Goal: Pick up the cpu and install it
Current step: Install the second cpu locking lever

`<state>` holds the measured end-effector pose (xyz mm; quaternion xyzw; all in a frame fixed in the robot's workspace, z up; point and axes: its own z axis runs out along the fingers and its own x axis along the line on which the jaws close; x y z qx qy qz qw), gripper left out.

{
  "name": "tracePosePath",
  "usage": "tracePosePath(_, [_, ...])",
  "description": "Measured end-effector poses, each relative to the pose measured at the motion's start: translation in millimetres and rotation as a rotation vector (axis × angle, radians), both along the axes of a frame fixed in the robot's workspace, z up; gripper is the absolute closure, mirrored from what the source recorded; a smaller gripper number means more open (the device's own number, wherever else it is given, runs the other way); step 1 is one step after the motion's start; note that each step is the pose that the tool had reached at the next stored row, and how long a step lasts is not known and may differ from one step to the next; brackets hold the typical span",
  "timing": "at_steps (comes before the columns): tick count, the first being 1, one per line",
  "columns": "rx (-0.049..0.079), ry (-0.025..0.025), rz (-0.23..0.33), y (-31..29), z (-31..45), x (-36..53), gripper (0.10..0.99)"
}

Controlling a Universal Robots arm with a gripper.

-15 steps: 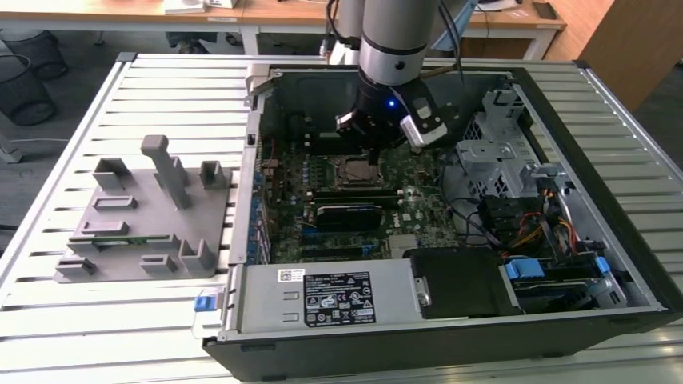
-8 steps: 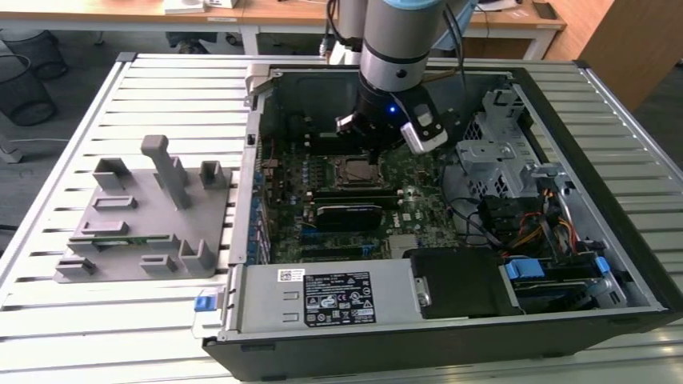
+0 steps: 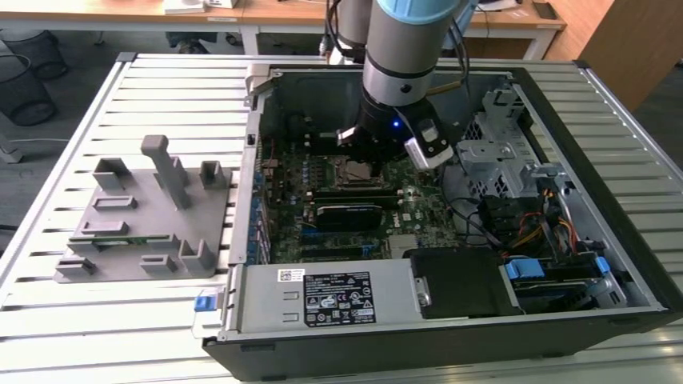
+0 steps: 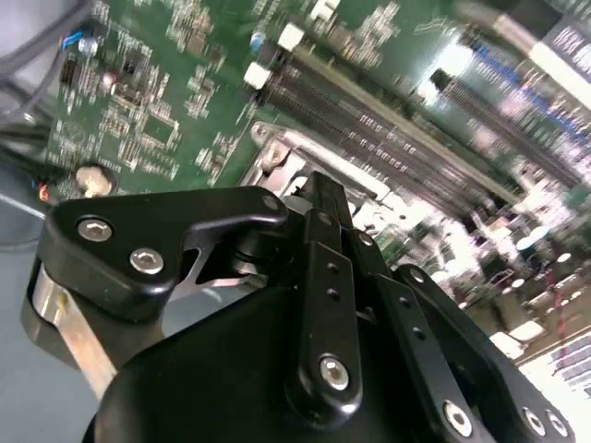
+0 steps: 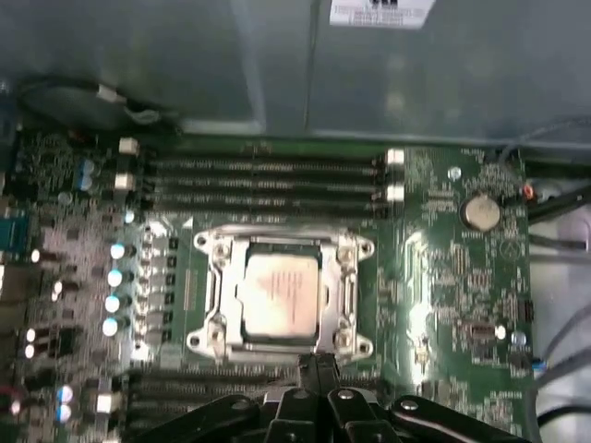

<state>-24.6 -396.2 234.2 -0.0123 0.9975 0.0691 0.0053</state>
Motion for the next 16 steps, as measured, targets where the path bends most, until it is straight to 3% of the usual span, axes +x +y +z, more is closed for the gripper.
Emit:
tracePosePath(3, [0.0,-0.0001,0.0,-6.5,-0.2,-2.1,0.98])
tracePosePath(11, [0.0,-0.0001,0.0,-7.3,-0.7,-33.6,0.98])
tracePosePath(16, [0.0,0.0013,0.0,-7.3,-5.8,-36.5,0.98])
